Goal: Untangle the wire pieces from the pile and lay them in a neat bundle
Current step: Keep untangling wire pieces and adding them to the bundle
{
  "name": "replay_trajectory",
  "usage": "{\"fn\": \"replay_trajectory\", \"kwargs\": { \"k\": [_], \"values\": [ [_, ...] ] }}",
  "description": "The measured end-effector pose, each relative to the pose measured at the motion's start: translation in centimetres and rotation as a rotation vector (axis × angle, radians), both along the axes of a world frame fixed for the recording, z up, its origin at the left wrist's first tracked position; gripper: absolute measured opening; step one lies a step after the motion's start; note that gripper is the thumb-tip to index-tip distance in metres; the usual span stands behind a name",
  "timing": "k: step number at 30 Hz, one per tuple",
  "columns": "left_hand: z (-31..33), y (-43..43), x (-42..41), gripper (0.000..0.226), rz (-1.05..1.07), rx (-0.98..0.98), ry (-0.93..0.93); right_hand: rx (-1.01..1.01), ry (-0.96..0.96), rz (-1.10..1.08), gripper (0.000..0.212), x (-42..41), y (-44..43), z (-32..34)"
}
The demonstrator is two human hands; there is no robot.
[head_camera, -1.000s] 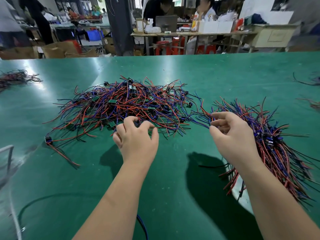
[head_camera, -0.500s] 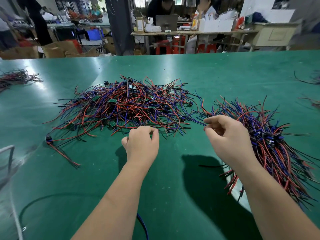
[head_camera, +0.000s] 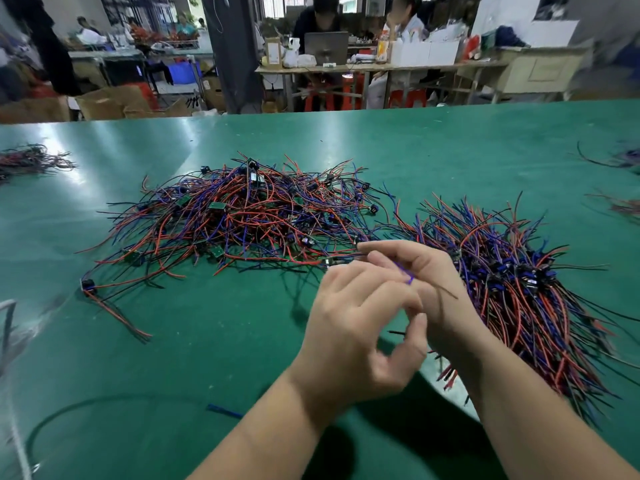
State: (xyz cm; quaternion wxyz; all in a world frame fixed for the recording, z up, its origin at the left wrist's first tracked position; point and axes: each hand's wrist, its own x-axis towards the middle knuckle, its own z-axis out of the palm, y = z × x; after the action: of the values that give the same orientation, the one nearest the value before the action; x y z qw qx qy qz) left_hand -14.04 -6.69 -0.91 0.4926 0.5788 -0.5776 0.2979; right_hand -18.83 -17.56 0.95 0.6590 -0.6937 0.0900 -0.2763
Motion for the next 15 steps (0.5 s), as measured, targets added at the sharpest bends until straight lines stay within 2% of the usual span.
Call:
{"fn": "replay_trajectory", "kwargs": {
  "k": [3, 5, 7, 9, 11, 13, 15],
  "values": [
    [-0.2, 0.0, 0.5, 0.028, -0.046, -0.049, 0.210, 0.169, -0.082, -0.100, 0.015, 0.1, -0.6, 0.4],
    [-0.1, 0.1, 1.5, 0.035, 0.097, -0.082, 0.266, 0.373, -0.152, -0.106, 0.018, -0.1, -1.3, 1.1],
    [0.1, 0.2, 2.7, 0.046, 0.226, -0.034, 0.291, 0.502, -0.188, -0.088, 0.024, -0.3, -1.9, 1.7],
    [0.2, 0.4, 3.6, 0.051, 0.243, 0.064, 0.357, 0.554, -0.174, -0.068, 0.027, -0.5, -2.1, 1.9],
    [0.2, 0.6, 3.9, 0.045, 0.221, 0.137, 0.400, 0.592, -0.149, -0.058, 0.028, -0.5, -1.9, 2.1],
    [0.3, 0.6, 3.7, 0.025, 0.137, 0.148, 0.473, 0.637, -0.151, -0.038, 0.024, -0.5, -1.7, 2.1],
    [0.7, 0.4, 3.1, 0.011, -0.023, 0.144, 0.681, 0.665, -0.161, -0.029, 0.018, -0.4, -1.6, 2.1]
  ]
}}
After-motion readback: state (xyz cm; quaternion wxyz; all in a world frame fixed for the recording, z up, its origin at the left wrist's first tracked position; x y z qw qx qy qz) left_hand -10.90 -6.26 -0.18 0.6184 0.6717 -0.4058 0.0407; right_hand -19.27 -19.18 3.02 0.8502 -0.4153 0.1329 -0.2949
